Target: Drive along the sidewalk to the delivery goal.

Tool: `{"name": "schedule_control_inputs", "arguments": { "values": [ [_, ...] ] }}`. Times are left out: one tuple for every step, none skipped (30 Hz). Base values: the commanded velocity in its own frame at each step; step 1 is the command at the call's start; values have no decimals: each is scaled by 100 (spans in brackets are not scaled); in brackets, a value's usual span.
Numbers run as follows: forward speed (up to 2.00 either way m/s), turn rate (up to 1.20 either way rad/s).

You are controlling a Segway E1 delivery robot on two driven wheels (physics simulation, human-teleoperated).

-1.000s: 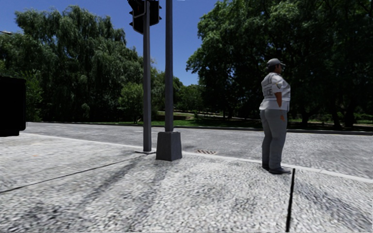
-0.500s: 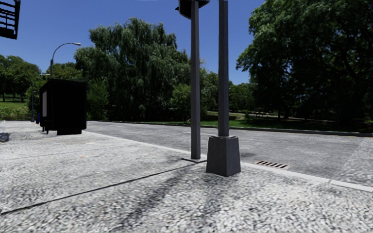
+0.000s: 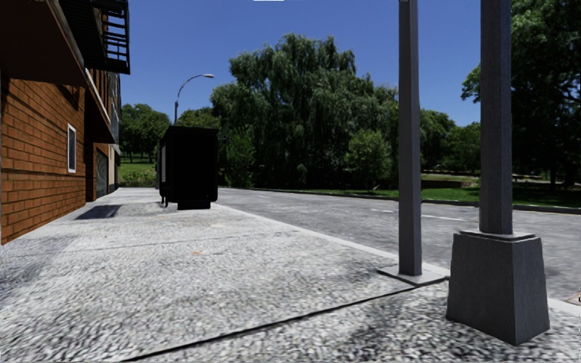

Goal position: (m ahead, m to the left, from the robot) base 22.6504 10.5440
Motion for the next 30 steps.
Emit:
{"name": "schedule_control_inputs", "arguments": {
  "values": [
    [160,68],
    [160,68],
    [160,68],
    [160,68],
    [160,68],
    [160,68],
    [160,68],
    [160,68],
    [160,68],
    [160,68],
    [160,68],
    [160,68],
    [160,68],
    [160,68],
    [160,68],
    [160,68],
    [160,68],
    [160,68],
    [160,68],
    [160,68],
    [160,68],
    [160,68],
    [160,68],
    [160,56],
    [160,56],
    [160,0],
    [160,0],
    [160,0],
    [160,0],
    [160,0]
  ]
}}
